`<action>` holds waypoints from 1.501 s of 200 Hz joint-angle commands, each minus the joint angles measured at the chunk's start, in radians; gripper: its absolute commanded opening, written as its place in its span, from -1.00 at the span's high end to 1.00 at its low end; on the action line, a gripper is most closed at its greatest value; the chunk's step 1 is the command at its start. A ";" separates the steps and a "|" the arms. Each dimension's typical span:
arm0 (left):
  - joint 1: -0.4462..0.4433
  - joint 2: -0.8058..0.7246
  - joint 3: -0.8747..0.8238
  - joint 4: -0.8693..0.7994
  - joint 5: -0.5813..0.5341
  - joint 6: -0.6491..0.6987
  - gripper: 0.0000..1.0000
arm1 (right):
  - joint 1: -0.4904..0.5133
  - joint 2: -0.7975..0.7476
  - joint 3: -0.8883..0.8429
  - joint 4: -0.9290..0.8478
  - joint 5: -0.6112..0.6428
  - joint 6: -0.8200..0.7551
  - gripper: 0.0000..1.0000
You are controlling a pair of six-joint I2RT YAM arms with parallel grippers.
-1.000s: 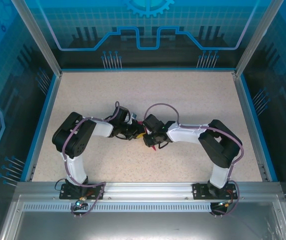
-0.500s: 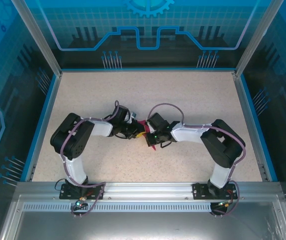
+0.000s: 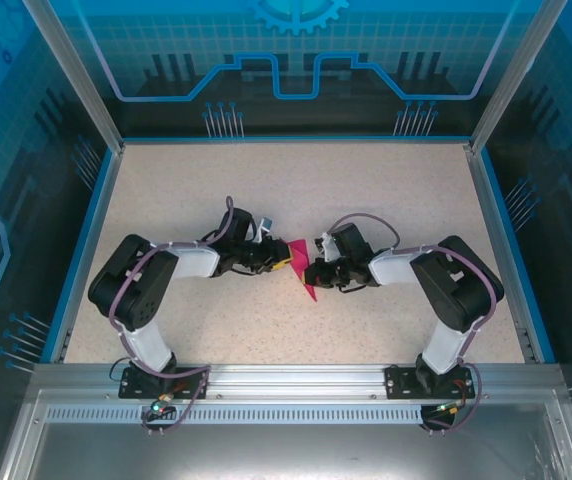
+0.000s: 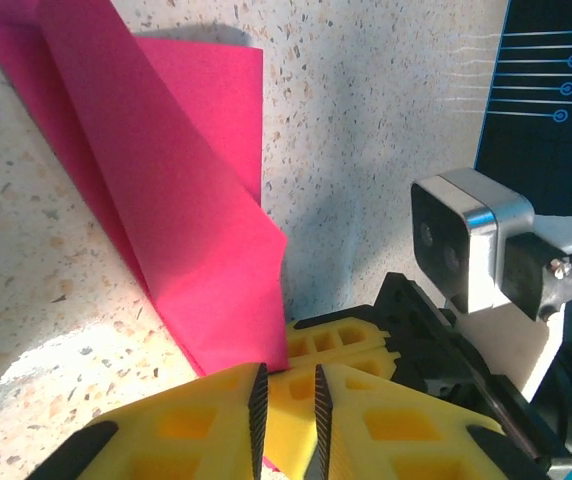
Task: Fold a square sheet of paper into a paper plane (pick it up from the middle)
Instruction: Fold the wing for the fifth time at the center of the table.
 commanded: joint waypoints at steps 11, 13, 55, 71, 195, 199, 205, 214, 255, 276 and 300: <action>-0.019 0.041 -0.005 0.060 0.033 -0.014 0.56 | -0.034 0.013 -0.032 0.114 -0.099 0.082 1.00; -0.018 0.044 -0.004 0.062 0.034 -0.014 0.56 | -0.035 0.013 -0.033 0.116 -0.102 0.085 1.00; -0.037 0.094 0.020 0.082 0.047 -0.015 0.60 | -0.054 0.030 -0.041 0.147 -0.128 0.125 1.00; -0.042 0.109 0.026 0.087 0.049 -0.016 0.61 | -0.058 0.039 -0.042 0.153 -0.133 0.136 1.00; -0.053 0.154 0.047 0.096 0.060 -0.009 0.66 | -0.058 0.100 -0.018 0.102 -0.125 0.140 1.00; -0.056 0.158 0.051 0.093 0.060 -0.009 0.66 | -0.059 0.099 -0.016 0.100 -0.123 0.138 1.00; -0.057 0.162 0.056 0.085 0.060 -0.005 0.66 | -0.059 0.099 -0.014 0.098 -0.123 0.136 1.00; -0.058 0.167 0.067 0.064 0.053 0.004 0.67 | -0.059 0.099 -0.014 0.094 -0.123 0.135 1.00; -0.062 0.181 0.103 -0.045 0.011 0.040 0.70 | -0.058 0.096 -0.006 0.078 -0.117 0.125 1.00; -0.065 0.196 0.118 -0.118 -0.015 0.060 0.72 | -0.057 0.085 0.004 0.027 -0.111 0.111 0.99; -0.065 0.215 0.134 -0.174 -0.039 0.073 0.74 | -0.054 0.069 0.016 -0.010 -0.107 0.096 0.94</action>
